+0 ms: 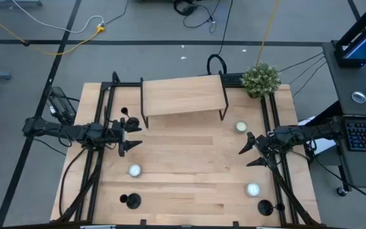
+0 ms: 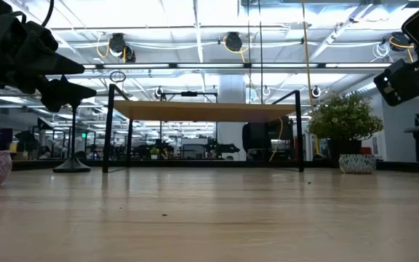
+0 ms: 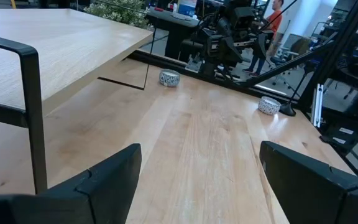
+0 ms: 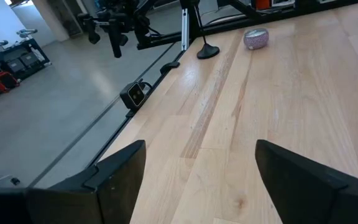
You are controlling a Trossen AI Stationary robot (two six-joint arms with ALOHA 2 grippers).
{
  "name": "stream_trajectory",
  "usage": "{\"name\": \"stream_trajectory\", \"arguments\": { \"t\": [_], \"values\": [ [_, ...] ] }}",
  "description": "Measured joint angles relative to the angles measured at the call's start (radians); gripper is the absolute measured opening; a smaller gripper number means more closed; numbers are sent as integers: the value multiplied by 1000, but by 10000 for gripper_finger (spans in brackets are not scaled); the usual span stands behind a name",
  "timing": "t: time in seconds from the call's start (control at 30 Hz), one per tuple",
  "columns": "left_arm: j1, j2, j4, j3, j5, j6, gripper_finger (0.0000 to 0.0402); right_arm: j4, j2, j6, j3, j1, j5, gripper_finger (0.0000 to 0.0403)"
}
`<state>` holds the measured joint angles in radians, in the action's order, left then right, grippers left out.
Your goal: Pick & Place candle stick holders
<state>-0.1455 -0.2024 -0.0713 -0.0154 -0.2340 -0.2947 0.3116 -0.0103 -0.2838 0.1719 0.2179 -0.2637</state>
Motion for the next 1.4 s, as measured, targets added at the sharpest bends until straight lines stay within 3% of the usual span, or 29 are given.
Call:
{"name": "stream_trajectory", "arguments": {
  "t": [0.87, 1.1, 1.4],
  "values": [
    [0, 0, 0, 0, 0, 0, 335, 0, 0, 0, 0, 0, 1, 293],
    [0, 0, 0, 0, 0, 0, 335, -1, 0, -15, 0, -2, 211, 293],
    [0, 0, 0, 0, 0, 0, 335, -1, 0, -15, 0, -1, 211, 293]
  ]
}}
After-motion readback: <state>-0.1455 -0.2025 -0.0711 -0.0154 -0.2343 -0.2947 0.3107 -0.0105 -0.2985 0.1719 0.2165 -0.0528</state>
